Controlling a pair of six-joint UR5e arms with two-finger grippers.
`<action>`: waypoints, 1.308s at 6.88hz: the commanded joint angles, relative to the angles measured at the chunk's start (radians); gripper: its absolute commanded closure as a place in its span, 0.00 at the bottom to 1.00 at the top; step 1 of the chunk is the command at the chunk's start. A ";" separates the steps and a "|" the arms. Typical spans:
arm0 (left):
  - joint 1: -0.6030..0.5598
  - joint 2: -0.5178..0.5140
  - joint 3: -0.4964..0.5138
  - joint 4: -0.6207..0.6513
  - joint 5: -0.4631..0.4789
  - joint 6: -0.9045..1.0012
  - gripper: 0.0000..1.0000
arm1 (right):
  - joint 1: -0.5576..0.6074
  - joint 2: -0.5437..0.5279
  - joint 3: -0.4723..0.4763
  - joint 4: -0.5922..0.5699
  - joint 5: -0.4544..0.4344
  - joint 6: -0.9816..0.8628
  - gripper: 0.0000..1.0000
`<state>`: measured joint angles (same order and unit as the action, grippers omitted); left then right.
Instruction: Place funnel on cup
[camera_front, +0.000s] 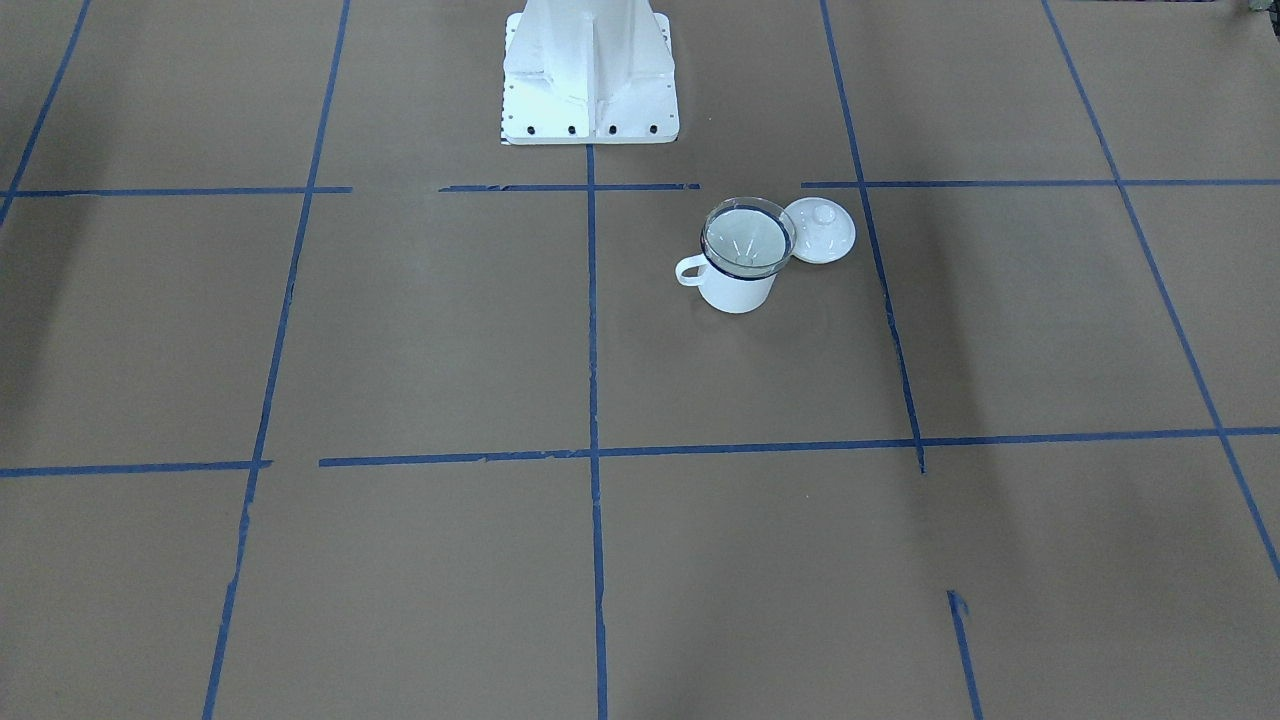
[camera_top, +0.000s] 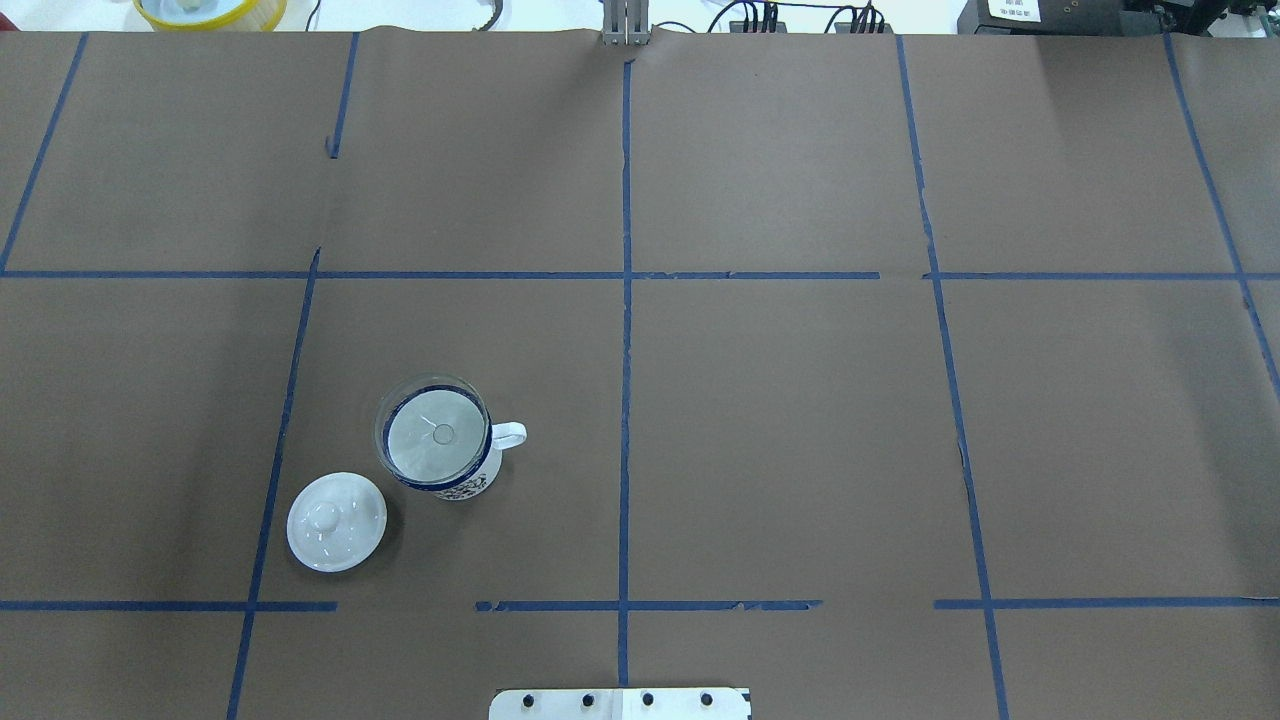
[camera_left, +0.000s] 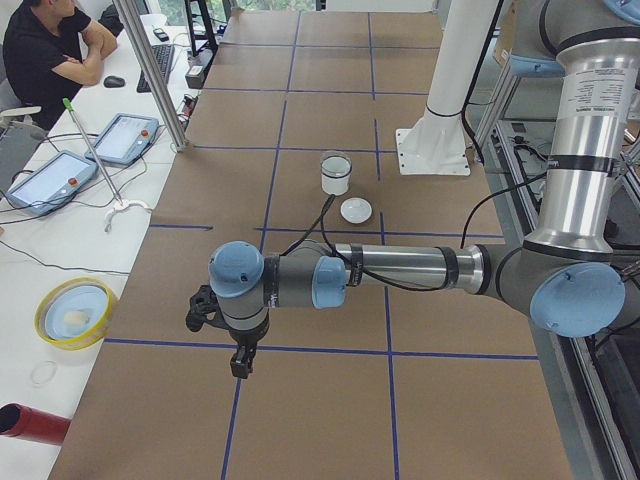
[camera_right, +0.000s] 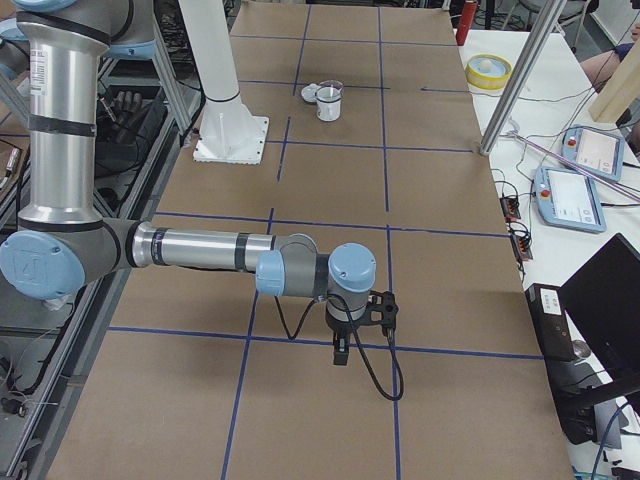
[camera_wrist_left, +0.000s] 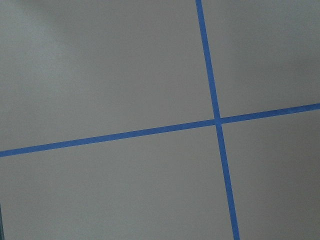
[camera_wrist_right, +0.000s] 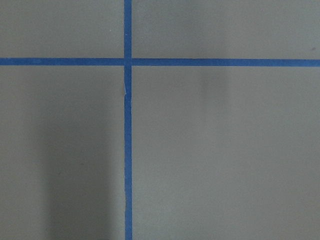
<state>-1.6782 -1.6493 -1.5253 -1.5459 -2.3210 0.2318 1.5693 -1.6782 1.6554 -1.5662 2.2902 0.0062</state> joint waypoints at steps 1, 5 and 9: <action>0.000 -0.001 0.001 0.000 -0.001 0.000 0.00 | 0.000 0.000 0.000 0.000 0.000 0.000 0.00; -0.002 0.003 0.002 0.000 0.002 -0.002 0.00 | 0.000 0.000 0.000 0.000 0.000 0.000 0.00; 0.000 -0.009 -0.012 -0.002 0.000 0.000 0.00 | 0.000 0.000 0.001 0.000 0.000 0.000 0.00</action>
<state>-1.6783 -1.6558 -1.5286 -1.5476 -2.3207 0.2316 1.5693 -1.6782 1.6562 -1.5662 2.2902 0.0061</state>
